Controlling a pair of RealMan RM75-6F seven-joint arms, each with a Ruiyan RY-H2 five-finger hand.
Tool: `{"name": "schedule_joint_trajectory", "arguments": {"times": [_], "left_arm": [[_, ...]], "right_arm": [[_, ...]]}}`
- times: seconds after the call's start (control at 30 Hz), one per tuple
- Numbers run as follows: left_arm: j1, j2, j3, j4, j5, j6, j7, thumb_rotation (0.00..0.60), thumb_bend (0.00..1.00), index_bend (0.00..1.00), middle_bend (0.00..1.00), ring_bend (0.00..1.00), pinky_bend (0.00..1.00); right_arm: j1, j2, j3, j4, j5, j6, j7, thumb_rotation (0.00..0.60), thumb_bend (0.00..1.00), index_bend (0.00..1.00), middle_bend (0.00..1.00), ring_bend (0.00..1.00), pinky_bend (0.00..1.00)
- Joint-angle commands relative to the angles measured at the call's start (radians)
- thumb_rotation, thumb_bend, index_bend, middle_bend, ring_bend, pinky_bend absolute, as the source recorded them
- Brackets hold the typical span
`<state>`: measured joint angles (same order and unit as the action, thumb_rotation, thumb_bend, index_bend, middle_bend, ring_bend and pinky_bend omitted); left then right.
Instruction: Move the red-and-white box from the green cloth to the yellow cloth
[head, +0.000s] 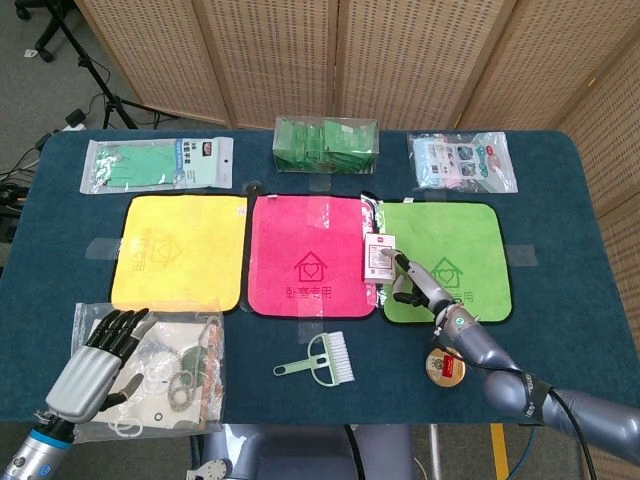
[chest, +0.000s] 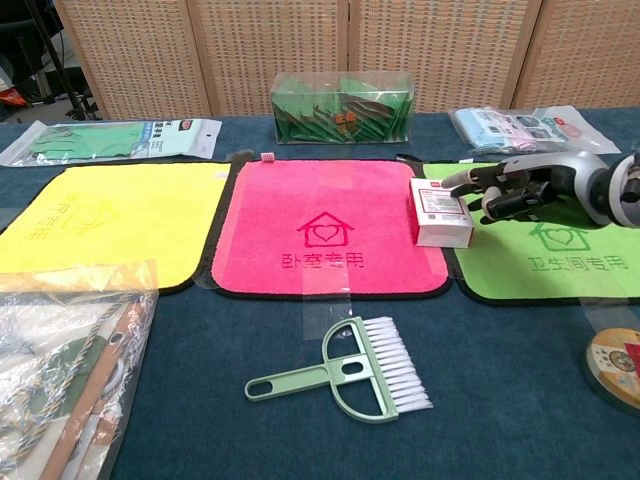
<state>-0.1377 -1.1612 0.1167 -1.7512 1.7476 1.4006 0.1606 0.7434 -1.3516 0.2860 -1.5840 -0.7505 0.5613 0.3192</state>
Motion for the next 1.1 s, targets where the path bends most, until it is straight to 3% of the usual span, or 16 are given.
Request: {"name": "schedule_joint_trajectory", "arguments": {"times": [0.03, 1.1], "left_arm": [[0.000, 0.000, 0.001, 0.000, 0.001, 0.000, -0.001, 0.600, 0.34, 0.00, 0.00, 0.00, 0.00], [-0.007, 0.004, -0.009, 0.009, -0.023, -0.003, -0.023, 0.600, 0.35, 0.00, 0.00, 0.00, 0.00]], "right_arm": [[0.009, -0.005, -0.004, -0.014, 0.009, 0.006, -0.009, 0.600, 1.00, 0.06, 0.00, 0.00, 0.00], [0.188, -0.164, -0.049, -0.126, 0.225, 0.129, -0.197, 0.600, 1.00, 0.06, 0.00, 0.00, 0.00]]}}
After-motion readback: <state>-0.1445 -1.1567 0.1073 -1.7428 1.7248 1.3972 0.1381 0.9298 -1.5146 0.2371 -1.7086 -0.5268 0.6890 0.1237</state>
